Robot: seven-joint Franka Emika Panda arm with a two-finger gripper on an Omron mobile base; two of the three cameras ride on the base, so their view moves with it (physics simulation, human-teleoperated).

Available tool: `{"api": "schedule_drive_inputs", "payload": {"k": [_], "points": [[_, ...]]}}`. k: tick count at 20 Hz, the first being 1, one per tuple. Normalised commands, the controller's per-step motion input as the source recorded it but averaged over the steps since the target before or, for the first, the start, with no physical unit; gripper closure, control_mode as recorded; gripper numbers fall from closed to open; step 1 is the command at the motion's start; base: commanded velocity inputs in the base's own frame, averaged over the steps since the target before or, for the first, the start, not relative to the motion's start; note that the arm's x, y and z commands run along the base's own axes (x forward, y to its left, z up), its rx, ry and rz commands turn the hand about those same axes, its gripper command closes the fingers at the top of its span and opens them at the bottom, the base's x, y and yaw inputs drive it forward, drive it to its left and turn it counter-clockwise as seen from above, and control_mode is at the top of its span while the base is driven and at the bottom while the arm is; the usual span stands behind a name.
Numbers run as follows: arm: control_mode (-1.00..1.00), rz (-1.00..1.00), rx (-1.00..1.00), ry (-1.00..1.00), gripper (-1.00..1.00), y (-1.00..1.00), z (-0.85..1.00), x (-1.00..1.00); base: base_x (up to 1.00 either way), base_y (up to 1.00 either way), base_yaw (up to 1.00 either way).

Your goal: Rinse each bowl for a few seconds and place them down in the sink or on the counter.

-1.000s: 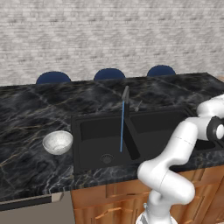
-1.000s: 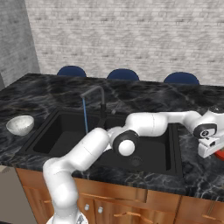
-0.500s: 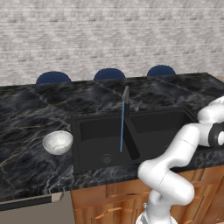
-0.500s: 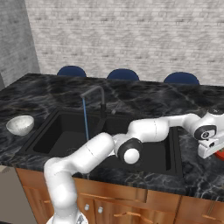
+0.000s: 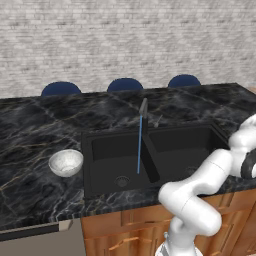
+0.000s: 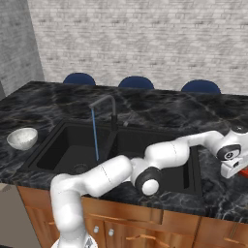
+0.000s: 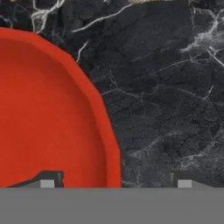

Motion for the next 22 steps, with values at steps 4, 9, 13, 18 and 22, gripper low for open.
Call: {"api": "schedule_drive_inputs", "payload": {"k": [4, 9, 13, 18, 22], "points": [[-1.0, 0.01, 0.12, 0.09, 1.0, -0.07, -0.05, 0.3, 0.0, 0.0, 0.0], [-1.0, -0.02, 0.08, 0.09, 1.0, 0.04, 0.31, -0.16, 0.0, 0.0, 0.0], [-1.0, -0.06, 0.07, 0.17, 1.0, 0.21, 0.66, -0.43, 0.0, 0.0, 0.0], [-1.0, -0.07, 0.08, 0.17, 1.0, 0.15, 0.79, -0.4, 0.0, 0.0, 0.0], [-1.0, 0.0, 0.04, 0.06, 1.0, 0.28, 0.63, -0.59, 0.0, 0.0, 0.0]]}}
